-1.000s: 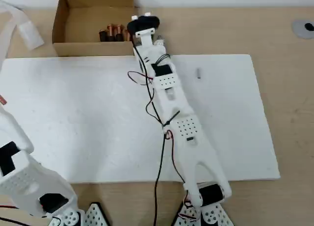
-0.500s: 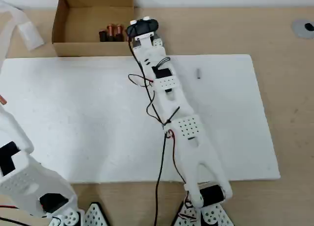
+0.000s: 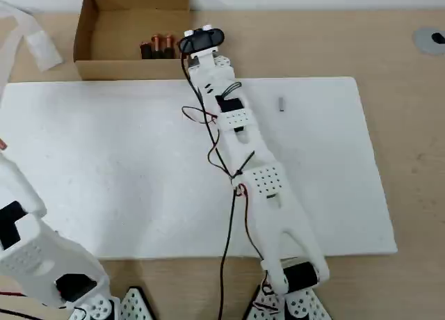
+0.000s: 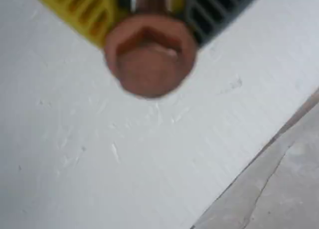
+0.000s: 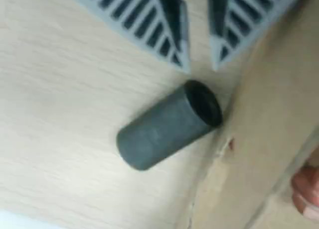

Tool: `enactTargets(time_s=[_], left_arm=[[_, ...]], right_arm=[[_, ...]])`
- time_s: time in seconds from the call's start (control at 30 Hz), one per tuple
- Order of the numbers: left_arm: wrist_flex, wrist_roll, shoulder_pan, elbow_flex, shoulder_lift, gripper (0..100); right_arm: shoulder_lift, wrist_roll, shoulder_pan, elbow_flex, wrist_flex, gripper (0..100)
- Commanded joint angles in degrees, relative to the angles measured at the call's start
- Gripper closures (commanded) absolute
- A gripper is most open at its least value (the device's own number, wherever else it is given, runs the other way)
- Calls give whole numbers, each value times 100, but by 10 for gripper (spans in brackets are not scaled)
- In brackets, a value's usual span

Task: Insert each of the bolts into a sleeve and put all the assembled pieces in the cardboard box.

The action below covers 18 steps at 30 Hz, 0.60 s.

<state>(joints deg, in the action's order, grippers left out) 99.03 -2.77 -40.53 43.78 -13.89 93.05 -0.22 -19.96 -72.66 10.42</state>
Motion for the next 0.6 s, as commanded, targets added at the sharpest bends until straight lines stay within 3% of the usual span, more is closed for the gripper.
enactTargets(time_s=[0.0, 0.17, 0.37, 0.5, 0.57], left_arm=[[-79, -53, -88, 299, 365, 993], [-79, -44, -70, 299, 338, 993], [-62, -53, 0, 563, 382, 993], [158, -185, 334, 826, 444, 995], [149, -167, 492, 738, 637, 996]], right_arm=[[48, 158, 171, 127, -141, 988], [-4, 158, 163, 48, -176, 984], [13, 158, 224, -1218, -62, 985], [-31, 158, 242, -2387, 1389, 986], [-382, 158, 312, -2273, 2295, 986]])
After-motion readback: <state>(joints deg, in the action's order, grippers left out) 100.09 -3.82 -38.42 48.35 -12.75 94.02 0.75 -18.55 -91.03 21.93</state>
